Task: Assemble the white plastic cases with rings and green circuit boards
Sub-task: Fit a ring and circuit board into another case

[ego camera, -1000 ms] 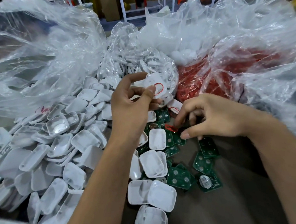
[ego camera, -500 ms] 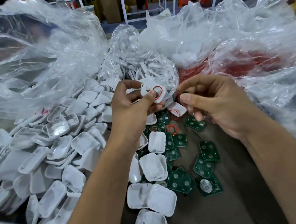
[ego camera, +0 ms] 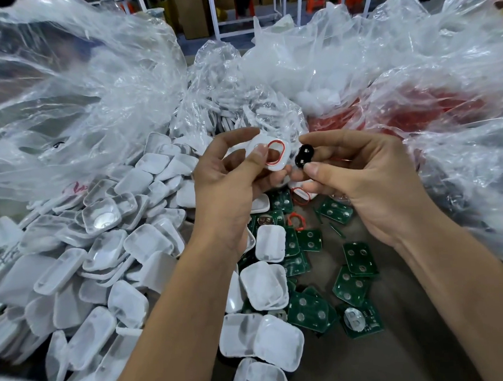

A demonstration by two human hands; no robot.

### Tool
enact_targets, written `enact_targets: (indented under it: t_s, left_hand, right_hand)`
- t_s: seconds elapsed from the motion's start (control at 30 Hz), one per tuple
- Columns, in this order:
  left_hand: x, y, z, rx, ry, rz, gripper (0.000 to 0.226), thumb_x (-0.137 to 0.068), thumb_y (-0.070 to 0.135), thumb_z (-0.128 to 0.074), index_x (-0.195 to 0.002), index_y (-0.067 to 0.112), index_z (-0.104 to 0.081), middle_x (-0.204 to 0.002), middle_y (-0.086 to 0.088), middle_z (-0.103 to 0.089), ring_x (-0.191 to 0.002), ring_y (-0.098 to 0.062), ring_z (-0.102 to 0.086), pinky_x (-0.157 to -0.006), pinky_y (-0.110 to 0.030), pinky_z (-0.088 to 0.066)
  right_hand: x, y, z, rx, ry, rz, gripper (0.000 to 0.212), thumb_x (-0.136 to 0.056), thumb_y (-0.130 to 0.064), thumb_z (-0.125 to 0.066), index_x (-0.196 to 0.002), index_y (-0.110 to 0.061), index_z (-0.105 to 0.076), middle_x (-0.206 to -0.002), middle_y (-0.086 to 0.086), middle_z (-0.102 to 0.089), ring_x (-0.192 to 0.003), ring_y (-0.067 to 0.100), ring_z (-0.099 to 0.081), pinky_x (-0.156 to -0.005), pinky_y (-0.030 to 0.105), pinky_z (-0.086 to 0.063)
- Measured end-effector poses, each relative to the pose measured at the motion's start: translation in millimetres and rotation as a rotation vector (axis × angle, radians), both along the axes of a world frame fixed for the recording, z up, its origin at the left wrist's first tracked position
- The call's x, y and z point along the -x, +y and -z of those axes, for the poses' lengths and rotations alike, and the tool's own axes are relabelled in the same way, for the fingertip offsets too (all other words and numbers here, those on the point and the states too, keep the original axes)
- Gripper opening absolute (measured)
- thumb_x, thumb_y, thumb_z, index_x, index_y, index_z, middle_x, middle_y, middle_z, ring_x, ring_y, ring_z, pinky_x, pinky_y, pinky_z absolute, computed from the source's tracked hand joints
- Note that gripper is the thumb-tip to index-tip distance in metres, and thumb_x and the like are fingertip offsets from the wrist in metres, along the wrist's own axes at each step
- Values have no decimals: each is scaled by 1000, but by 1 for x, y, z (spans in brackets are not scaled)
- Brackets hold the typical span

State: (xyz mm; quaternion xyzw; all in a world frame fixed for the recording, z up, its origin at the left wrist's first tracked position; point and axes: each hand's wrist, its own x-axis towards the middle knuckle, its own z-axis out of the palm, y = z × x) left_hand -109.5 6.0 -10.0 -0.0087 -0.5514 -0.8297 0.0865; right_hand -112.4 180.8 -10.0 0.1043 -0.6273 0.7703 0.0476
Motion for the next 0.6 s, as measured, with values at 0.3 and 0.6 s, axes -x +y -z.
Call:
enact_targets:
  t_s: [0.3, 0.6]
  left_hand:
    - [-1, 6, 1, 185, 99, 1, 20, -94, 6, -72, -110, 18, -75, -87, -7, -76, -75, -22, -72, -71, -36, -62]
    - [2, 3, 1, 307, 113, -54, 28, -87, 7, -81, -103, 30, -81, -88, 3, -60, -76, -37, -70, -78, -50, -65]
  right_hand:
    - [-5, -9, 2, -13, -50, 20, 25, -85, 7, -77, -106, -6, -77, -92, 12, -81, -84, 28, -80, -63, 26, -62]
    - [-3, -5, -3, 104, -177, -87, 13, -94, -1, -64, -101, 0, -75, -95, 21, -78, -79, 29, -76, -55, 28, -60]
